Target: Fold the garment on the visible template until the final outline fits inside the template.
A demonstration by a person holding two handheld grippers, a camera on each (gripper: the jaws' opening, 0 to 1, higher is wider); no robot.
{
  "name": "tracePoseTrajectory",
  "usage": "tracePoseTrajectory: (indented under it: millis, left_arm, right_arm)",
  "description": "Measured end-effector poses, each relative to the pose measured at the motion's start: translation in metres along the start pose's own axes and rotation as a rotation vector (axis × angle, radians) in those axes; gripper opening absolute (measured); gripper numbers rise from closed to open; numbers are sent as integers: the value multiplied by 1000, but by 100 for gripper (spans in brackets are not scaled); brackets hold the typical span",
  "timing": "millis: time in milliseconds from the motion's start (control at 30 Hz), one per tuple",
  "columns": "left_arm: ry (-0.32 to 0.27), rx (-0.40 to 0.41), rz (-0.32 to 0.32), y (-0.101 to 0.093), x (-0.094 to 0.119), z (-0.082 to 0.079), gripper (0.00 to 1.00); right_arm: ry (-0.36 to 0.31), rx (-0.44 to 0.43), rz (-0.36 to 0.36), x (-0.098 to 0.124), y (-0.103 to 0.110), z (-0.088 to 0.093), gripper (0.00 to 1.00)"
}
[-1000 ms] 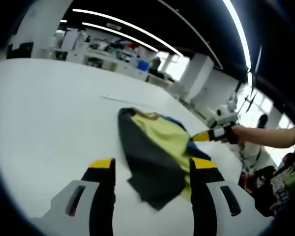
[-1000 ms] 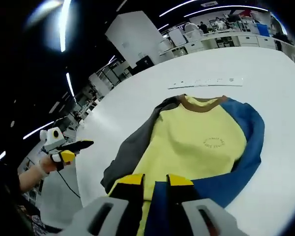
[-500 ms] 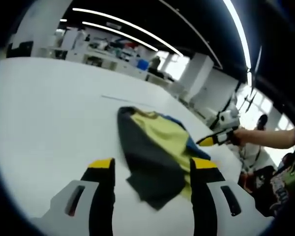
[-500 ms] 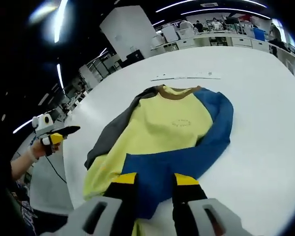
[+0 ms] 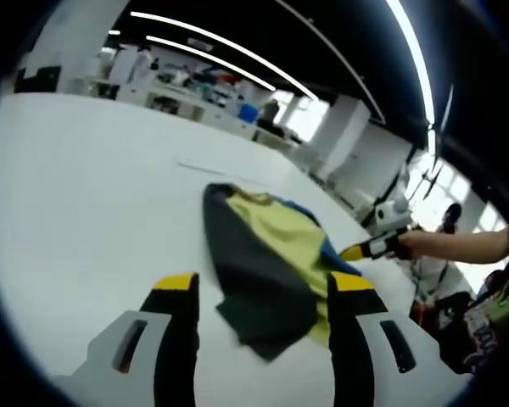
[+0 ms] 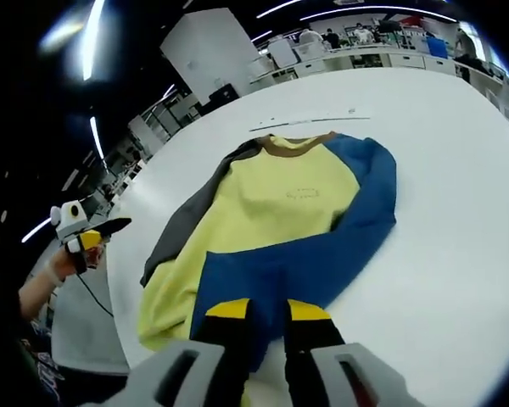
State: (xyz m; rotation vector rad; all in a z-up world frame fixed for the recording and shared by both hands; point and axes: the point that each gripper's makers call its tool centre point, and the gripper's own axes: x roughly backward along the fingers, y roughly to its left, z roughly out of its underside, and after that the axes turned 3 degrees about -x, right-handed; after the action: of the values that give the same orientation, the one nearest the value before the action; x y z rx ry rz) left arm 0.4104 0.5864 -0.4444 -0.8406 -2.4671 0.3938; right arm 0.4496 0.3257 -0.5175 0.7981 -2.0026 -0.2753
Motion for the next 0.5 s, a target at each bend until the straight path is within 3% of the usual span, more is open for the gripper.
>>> tracePoseTrajectory:
  millis: [100,367,500]
  left_arm:
    - [0,3,-3,1,1,1,57]
    - [-3,18,-4,2,3,4,57]
    - [-5,25,-3,1,3,5,56]
  right_arm:
    - [-5,0,11,0,-2,-1,0]
    - [-14,-41,-5,5,-1,-3,0]
    - [-48,-64,-6,16,-2,-11,0]
